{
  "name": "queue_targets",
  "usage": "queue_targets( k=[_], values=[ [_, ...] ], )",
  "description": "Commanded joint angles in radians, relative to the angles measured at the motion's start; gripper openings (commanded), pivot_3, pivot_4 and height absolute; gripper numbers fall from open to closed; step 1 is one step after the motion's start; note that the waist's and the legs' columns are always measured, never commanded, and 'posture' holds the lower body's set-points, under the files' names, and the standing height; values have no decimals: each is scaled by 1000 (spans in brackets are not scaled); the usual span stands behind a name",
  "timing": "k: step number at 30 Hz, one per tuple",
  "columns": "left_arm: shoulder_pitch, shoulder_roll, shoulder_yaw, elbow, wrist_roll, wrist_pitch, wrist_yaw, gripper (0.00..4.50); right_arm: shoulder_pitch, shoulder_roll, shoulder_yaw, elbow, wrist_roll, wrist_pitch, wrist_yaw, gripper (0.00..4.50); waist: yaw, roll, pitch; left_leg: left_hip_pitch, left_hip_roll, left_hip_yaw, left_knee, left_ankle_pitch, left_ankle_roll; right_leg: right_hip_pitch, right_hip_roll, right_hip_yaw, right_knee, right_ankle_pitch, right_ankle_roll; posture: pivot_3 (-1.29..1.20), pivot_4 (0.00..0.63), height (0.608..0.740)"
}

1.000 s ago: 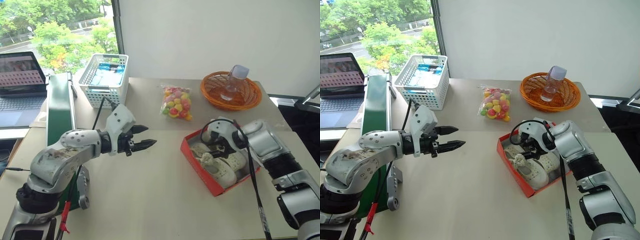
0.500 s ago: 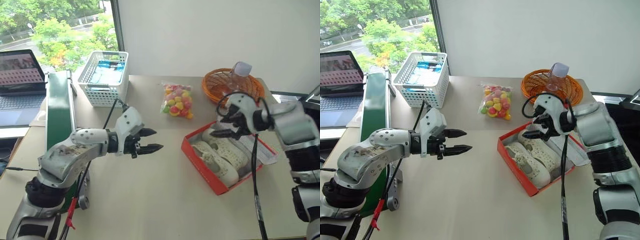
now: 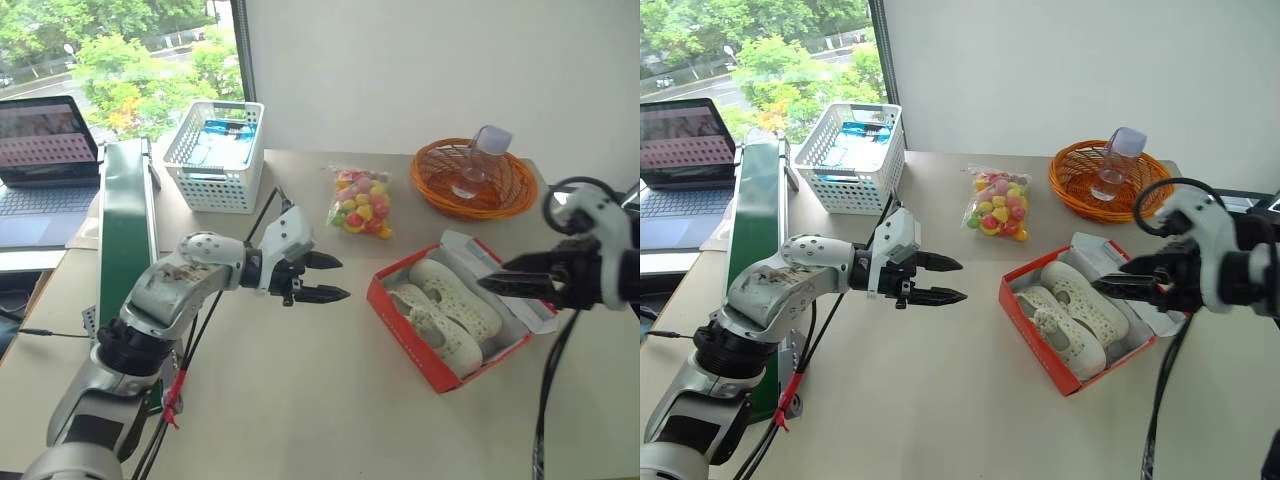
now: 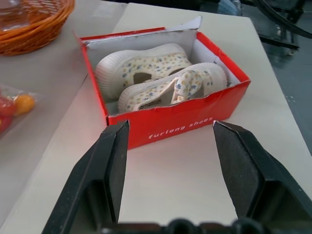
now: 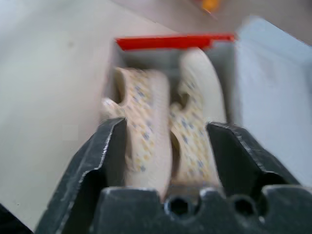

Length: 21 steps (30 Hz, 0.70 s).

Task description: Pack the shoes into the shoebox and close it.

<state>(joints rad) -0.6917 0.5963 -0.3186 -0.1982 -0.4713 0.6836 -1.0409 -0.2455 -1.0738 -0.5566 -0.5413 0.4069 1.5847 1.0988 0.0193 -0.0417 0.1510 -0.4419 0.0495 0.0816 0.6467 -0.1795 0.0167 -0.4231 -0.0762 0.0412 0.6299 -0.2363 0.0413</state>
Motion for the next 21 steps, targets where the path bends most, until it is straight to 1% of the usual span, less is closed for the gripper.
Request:
queue_targets(
  k=[1,3,5,6,9,12,14,16,21],
  values=[
    [-37,-17,-14,3,23,-46,-43,2890,173,24,-205,-77,16,26,-5,1669,-3,0,0,0,0,0,0,0,0,0,0,0,1,0,0,0,150,740],
    [-46,-21,-22,8,37,-57,-56,2890,282,57,-277,-88,18,11,-7,1008,-5,0,0,1,0,-2,1,0,0,1,1,-1,1,0,0,0,150,740],
    [-61,-25,-23,13,50,-62,-61,2890,402,112,-322,-60,-9,-49,-35,222,-8,0,0,1,0,-2,2,0,0,2,1,0,2,0,0,0,150,740],
    [-72,-28,-24,20,62,-63,-58,2890,466,155,-333,-35,-22,-96,-51,49,-8,0,0,1,0,-3,2,0,0,2,1,0,2,0,1,0,150,740],
    [-82,-29,-27,22,92,-70,-52,2890,542,248,-333,35,-34,-227,-100,49,-8,0,-1,1,0,-4,3,0,0,3,1,-1,1,-1,2,0,150,740],
    [-74,-20,-18,14,110,-65,-44,2890,567,341,-277,165,-37,-400,-133,49,-20,1,-1,1,-1,-3,3,0,1,3,1,1,1,-1,2,0,150,740],
    [-62,-3,-7,6,117,-59,-43,2890,542,380,-248,255,-42,-478,-170,49,-22,2,-1,1,-1,-4,3,0,1,3,1,1,1,-1,2,0,150,740],
    [-52,10,8,-4,116,-47,-39,2890,478,408,-232,343,-35,-537,-210,49,-34,1,-1,2,-1,-4,3,0,1,3,1,1,1,-1,2,0,150,740],
    [-31,36,44,-40,109,-14,-11,2890,366,437,-133,595,-65,-745,-278,49,-34,4,-2,2,-1,-4,3,0,1,3,1,2,2,0,2,0,150,740]
  ],
)
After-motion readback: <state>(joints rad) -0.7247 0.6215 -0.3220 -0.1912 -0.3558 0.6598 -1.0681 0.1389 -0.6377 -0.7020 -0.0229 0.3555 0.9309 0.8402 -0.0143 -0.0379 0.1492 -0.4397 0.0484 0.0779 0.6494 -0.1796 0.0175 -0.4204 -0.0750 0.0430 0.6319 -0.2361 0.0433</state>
